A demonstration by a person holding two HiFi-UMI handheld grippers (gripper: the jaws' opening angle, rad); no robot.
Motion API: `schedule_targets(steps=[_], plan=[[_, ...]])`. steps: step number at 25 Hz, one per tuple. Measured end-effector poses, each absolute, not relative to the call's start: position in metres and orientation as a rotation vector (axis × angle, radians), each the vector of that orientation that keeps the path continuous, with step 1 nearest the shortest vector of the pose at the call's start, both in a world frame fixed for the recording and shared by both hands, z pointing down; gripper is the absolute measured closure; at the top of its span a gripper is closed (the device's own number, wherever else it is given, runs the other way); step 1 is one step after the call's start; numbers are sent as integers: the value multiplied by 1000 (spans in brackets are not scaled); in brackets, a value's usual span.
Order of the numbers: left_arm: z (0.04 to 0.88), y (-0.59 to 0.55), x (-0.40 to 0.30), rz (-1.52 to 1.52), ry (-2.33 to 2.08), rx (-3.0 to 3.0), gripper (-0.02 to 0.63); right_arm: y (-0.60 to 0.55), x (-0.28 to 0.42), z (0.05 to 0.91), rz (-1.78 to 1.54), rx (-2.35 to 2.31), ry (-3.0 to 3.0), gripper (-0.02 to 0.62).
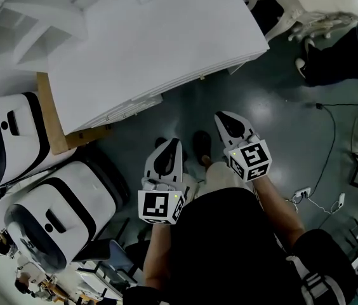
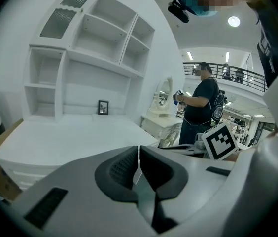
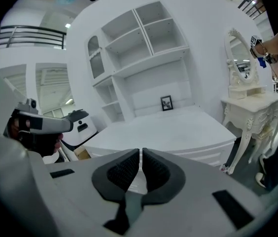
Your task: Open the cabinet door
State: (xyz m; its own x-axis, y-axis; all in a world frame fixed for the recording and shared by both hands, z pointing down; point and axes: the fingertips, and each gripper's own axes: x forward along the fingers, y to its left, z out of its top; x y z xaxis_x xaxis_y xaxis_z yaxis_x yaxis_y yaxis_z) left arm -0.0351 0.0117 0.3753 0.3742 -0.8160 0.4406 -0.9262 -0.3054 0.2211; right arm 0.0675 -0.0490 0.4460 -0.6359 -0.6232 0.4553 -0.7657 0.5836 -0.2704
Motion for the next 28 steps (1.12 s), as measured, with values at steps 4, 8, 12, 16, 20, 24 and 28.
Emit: schedule_targets(steps=[4,8,12,16,20,24,28], plan=[[384,5,-32,356,-1484,2209,575,-58,66,471,655,1130,-2471,557],[395,3,-30,372,-1466,2194,575,-67,64,491,644,1118,-2438,541],[401,3,-28,395,-1459,2173,575,-76,63,510,658,1117,-2412,516],[407,4,-24,399,-1447,2156,575,-87,64,527,682,1127,-2383,512],[412,0,-24,403,-1444,2140,575,-98,66,546,709,1145,-2348,509],[417,-6,-24,406,-1437,2132,575,-110,65,563,707,1161,-2319,505],[420,-8,-23,405,-1430,2133,575,-116,65,580,711,1170,-2290,495]])
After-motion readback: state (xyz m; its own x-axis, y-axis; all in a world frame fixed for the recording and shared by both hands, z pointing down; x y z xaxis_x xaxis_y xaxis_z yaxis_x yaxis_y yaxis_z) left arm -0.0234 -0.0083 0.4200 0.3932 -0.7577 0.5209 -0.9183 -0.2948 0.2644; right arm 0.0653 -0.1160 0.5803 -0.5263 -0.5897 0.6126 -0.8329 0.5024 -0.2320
